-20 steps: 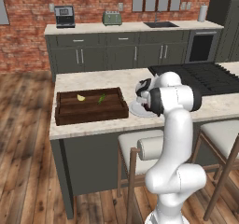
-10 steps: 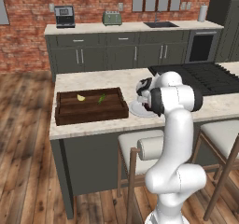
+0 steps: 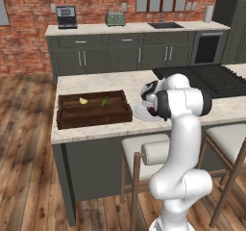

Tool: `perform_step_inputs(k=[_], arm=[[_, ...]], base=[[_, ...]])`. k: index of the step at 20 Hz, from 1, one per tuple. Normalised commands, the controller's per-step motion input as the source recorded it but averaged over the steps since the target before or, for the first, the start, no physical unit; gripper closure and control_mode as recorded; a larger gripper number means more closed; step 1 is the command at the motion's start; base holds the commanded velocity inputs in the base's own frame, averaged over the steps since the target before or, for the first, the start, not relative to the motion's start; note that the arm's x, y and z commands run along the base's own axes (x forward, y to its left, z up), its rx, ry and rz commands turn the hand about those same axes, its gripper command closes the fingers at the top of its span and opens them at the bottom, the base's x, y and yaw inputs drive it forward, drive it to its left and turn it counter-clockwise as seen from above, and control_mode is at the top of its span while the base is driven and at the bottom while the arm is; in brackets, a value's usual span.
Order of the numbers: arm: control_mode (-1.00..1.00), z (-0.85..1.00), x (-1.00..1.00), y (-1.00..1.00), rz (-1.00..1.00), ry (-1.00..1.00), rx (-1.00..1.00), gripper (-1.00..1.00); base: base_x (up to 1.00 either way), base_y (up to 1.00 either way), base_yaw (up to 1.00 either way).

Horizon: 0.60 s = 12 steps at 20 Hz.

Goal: Create a steak meal by picking up the steak and asparagus from the tray and placing them on the plate. Leave the lemon wedge on the tray.

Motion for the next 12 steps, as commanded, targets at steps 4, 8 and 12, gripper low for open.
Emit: perform_step_inputs(k=[4,8,12], arm=[[-1.0,0.31,-0.26,0.02,0.0,-0.13,0.0,-1.0],[-1.0,0.56,-0.13,0.08,0.0,-0.17,0.0,-1.0],[-1.0,0.48,-0.17,0.19,0.0,-0.09,-0.02,-1.0]], base=[[0.0,0.0,0.0],[0.0,0.0,0.0],[0.0,0.0,0.0]])
